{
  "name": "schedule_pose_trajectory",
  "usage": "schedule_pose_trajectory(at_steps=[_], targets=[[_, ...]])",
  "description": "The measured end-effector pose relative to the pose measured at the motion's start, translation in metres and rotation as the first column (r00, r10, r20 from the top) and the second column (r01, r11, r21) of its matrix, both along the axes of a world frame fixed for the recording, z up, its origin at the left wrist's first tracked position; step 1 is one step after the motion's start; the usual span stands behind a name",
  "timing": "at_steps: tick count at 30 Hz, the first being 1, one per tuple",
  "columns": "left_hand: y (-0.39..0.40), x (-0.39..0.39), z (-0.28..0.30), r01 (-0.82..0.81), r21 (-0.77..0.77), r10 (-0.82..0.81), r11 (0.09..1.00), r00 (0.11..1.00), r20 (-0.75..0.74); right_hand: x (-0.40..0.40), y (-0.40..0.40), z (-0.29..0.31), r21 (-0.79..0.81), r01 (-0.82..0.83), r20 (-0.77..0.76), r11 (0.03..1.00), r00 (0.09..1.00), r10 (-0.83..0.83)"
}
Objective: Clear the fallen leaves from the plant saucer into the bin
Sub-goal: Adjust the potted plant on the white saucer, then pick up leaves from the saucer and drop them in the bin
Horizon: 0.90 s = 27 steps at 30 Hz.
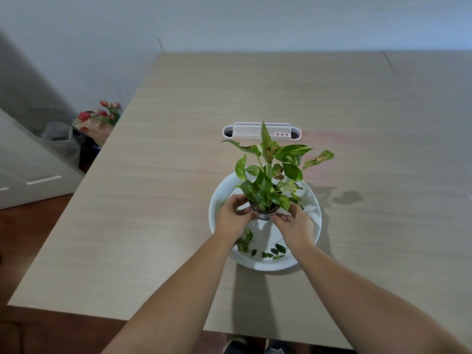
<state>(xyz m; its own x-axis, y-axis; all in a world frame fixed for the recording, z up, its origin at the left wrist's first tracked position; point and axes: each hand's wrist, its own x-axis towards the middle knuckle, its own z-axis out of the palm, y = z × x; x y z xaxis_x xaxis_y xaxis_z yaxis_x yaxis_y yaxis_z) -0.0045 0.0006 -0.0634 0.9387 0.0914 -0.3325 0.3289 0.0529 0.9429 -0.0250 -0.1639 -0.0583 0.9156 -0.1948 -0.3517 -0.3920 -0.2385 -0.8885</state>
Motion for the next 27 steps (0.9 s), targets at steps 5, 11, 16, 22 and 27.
schedule_pose_trajectory(at_steps=[5,11,16,22,27], targets=[[0.001,-0.002,0.002,0.009,0.101,-0.008,0.995,1.0,-0.014,0.001,0.0,0.0,0.032,-0.006,-0.002,0.999,1.0,0.006],[0.015,-0.009,0.02,0.128,0.354,-0.106,0.926,0.991,-0.081,0.001,-0.01,0.002,-0.005,-0.015,-0.061,1.0,0.998,0.014],[0.039,-0.02,0.029,0.287,0.651,-0.299,0.703,0.949,-0.095,-0.009,-0.027,0.007,-0.158,-0.146,-0.076,0.977,0.988,0.135],[0.073,-0.041,0.03,0.483,0.734,-0.565,0.478,0.809,-0.164,-0.038,-0.052,0.002,-0.48,-0.409,-0.035,0.776,0.893,0.449],[0.081,-0.052,0.024,0.537,0.753,-0.646,0.379,0.736,-0.2,-0.057,-0.061,-0.005,-0.517,-0.553,-0.015,0.653,0.769,0.639]])
